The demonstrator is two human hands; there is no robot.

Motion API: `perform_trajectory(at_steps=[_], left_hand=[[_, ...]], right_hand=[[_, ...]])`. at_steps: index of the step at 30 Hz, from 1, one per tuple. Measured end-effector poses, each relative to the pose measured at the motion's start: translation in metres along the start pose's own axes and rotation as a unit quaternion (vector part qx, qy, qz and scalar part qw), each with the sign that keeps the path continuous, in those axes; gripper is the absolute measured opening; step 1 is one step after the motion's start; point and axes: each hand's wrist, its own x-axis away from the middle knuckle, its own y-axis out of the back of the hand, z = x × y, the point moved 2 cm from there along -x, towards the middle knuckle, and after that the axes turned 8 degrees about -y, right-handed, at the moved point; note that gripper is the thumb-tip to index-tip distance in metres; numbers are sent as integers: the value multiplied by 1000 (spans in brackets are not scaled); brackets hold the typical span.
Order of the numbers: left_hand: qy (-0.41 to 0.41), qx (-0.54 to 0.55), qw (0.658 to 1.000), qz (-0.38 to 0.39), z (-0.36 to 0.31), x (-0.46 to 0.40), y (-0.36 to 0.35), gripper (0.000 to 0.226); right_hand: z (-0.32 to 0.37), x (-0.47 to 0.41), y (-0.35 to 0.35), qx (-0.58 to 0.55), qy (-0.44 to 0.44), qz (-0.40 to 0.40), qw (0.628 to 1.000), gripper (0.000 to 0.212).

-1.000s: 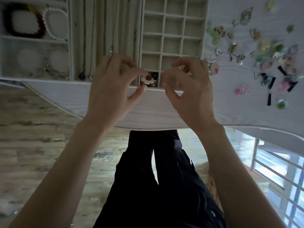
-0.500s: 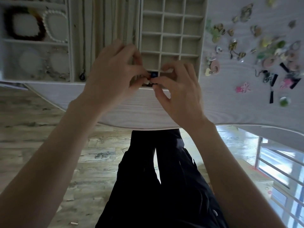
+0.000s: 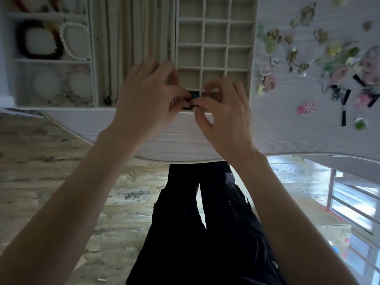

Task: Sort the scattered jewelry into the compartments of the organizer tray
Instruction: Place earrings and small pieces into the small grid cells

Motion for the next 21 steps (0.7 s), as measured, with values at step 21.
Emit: perform_trajectory(at_steps=[21], left_hand=[[33, 29, 999, 5, 1, -11, -3, 15]], right_hand=[[9, -20, 4, 42, -21, 39, 998, 9]])
